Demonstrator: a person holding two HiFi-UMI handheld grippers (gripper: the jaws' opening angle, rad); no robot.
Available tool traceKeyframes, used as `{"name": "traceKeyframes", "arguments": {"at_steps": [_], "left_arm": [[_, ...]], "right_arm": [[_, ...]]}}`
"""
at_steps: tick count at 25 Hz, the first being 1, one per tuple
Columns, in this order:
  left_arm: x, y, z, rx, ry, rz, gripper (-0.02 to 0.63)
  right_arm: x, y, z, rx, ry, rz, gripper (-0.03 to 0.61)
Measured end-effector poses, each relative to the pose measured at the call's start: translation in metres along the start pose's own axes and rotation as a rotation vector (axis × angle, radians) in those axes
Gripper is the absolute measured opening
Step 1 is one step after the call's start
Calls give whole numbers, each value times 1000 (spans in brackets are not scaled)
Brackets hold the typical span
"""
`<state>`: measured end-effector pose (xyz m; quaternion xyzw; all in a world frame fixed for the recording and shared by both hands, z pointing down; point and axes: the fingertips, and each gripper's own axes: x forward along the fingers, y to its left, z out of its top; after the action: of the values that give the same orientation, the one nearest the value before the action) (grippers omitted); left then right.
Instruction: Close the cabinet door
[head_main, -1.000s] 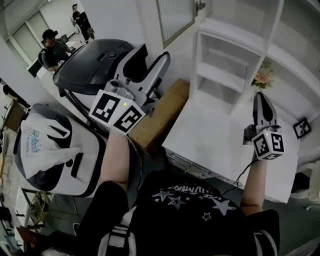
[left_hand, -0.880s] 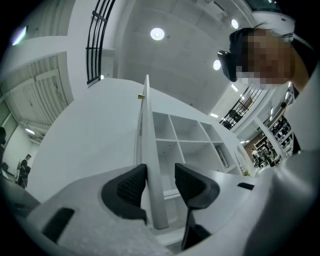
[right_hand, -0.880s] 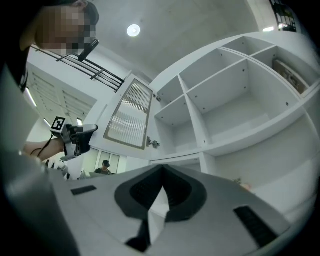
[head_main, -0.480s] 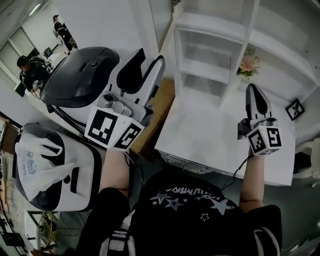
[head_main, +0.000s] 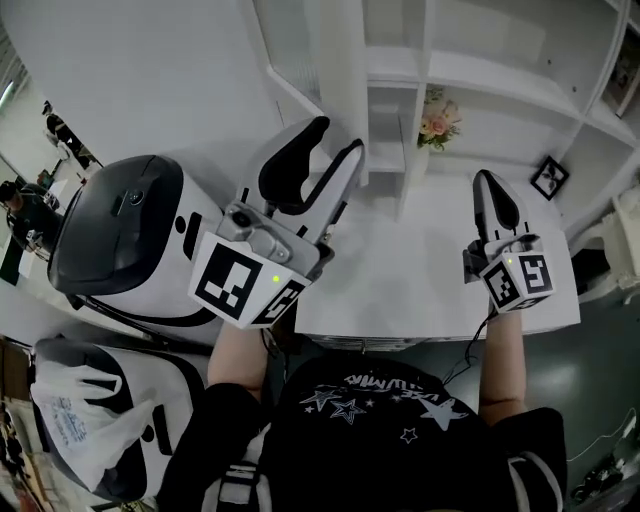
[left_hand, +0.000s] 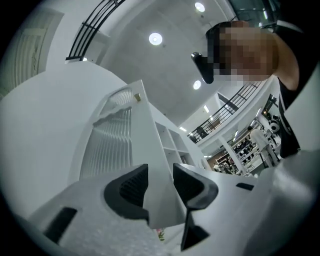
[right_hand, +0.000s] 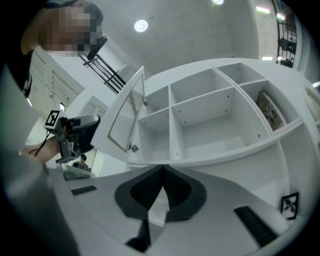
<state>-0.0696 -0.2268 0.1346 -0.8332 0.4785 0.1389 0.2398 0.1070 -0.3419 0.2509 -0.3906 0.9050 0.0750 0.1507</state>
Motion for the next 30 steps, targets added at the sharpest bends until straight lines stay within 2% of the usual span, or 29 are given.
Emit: {"name": "traceKeyframes", "arguments": {"at_steps": [4, 9, 13, 18, 23, 30], "left_arm": [[16, 8, -8, -21, 2, -44, 163], [34, 15, -31, -38, 42, -43, 146], [50, 28, -57, -17, 100, -3, 119], [64, 50, -83, -81, 150, 32, 112], [73, 65, -98, -87, 186, 67, 97], [84, 74, -108, -84, 184, 84, 84]], "right_arm": [[-10, -9, 7, -19, 0, -67, 5], [-21, -19, 9, -36, 11, -129, 5], [-26, -22, 9, -50, 13, -165, 5], [-26, -23, 11, -64, 13, -193, 5], [-23, -25, 13, -79, 14, -213, 5], [-18, -32, 15, -95, 10, -237, 5]]}}
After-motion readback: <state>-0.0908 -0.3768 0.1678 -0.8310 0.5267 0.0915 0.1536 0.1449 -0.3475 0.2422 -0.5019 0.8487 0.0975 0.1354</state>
